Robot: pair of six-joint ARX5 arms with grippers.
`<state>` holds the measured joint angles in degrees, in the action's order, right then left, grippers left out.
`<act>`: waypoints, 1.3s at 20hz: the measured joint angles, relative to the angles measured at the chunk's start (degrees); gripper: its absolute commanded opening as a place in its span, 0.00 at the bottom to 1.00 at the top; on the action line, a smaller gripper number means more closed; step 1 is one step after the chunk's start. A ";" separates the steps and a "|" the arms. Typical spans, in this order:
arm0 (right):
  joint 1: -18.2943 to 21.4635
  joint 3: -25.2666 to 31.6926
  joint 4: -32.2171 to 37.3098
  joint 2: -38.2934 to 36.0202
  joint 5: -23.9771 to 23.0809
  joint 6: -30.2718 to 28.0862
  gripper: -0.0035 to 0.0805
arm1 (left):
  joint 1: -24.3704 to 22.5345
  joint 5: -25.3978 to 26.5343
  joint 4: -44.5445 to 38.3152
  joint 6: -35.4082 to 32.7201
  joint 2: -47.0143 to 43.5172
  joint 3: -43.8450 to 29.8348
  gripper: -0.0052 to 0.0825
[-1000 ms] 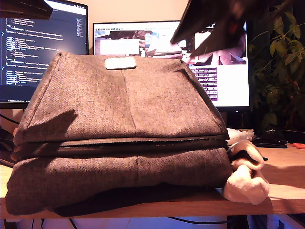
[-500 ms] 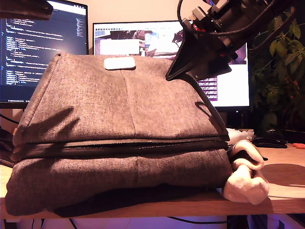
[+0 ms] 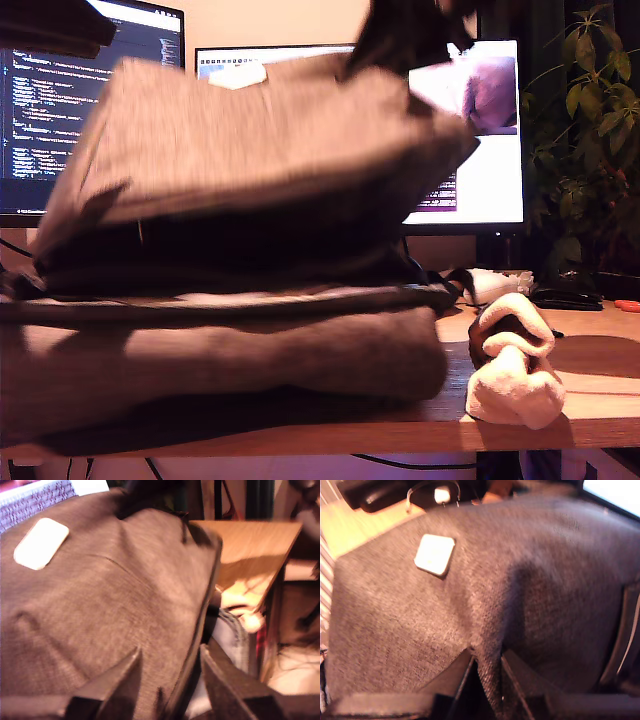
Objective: Pack the pair of socks inside the grey Google backpack
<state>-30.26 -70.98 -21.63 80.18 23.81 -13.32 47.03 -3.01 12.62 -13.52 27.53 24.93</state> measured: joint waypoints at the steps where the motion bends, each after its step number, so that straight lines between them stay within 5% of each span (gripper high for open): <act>1: -0.22 -0.61 -0.52 0.04 0.00 0.00 0.03 | 1.46 1.81 -0.02 0.00 0.00 0.24 0.47; 6: -0.79 -1.42 -1.09 0.09 -0.04 0.00 0.03 | 10.19 8.76 -2.78 -11.76 4.24 1.01 0.49; 10: -0.96 -1.42 -1.11 0.09 -0.22 0.00 0.03 | 17.55 15.28 -7.28 -11.76 12.41 1.05 0.72; 13: -0.96 -1.42 -1.11 0.09 -0.24 0.44 0.03 | 18.56 21.35 -13.03 -11.76 18.32 1.05 0.83; 14: -0.96 -1.42 -1.11 0.09 -0.24 0.44 0.03 | 18.49 22.84 -15.06 -22.69 20.20 1.11 0.83; 21: -0.96 -1.44 -1.11 0.09 -0.24 1.29 0.03 | 18.34 32.85 -29.68 -22.95 35.01 1.22 0.82; 23: -0.96 -1.44 -1.09 0.09 -0.24 1.31 0.03 | 18.34 36.26 -35.17 -29.00 37.94 1.22 0.81; 26: -0.96 -1.44 -1.03 0.09 -0.22 1.31 0.03 | 16.83 38.99 -41.44 -31.85 40.92 1.25 0.65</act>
<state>-31.22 -72.42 -22.65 80.27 23.59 -12.01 63.86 35.99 -28.82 -45.36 68.44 26.17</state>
